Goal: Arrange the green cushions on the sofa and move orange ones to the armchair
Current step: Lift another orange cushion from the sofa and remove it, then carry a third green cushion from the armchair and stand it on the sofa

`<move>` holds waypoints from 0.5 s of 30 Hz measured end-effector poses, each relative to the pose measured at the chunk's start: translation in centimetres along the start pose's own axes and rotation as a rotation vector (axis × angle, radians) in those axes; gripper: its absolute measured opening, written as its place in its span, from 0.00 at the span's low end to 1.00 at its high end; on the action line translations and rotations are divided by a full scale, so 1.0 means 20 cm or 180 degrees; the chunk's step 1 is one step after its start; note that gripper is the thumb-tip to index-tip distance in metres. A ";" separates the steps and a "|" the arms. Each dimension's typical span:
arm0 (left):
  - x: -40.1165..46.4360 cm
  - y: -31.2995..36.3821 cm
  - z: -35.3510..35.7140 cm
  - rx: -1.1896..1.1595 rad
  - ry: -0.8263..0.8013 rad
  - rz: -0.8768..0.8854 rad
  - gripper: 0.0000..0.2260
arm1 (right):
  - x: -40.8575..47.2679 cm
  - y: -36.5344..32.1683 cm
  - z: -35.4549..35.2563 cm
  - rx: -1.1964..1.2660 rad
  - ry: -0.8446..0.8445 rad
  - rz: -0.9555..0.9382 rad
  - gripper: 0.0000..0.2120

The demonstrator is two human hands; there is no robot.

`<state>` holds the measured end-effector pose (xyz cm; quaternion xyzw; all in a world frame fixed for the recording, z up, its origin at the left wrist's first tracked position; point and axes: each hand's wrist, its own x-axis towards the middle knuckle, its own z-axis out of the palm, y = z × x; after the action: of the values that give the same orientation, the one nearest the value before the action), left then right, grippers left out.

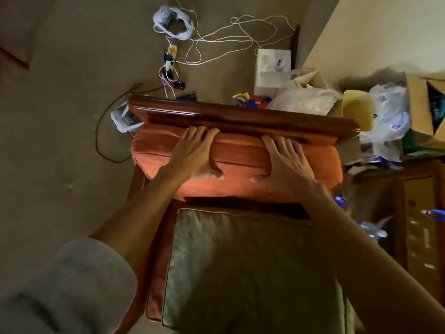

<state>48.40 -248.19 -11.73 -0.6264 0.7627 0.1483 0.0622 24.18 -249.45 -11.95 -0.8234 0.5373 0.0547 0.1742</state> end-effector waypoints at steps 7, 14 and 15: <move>0.02 0.03 0.13 -0.0064 0.0582 0.0153 0.57 | 0.08 -0.03 0.09 -0.0007 0.0281 -0.0042 0.57; -0.17 -0.44 0.12 0.0019 0.0237 -0.0334 0.56 | -0.15 0.25 0.09 -0.0108 0.0339 0.0074 0.41; -0.18 -0.52 0.10 -0.0043 0.0130 -0.0447 0.56 | -0.17 0.30 0.08 -0.0118 0.0271 0.0108 0.40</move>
<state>59.08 -245.90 -14.22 -0.6817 0.7170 0.1359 0.0526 17.41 -248.13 -13.96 -0.8188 0.5570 0.0325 0.1350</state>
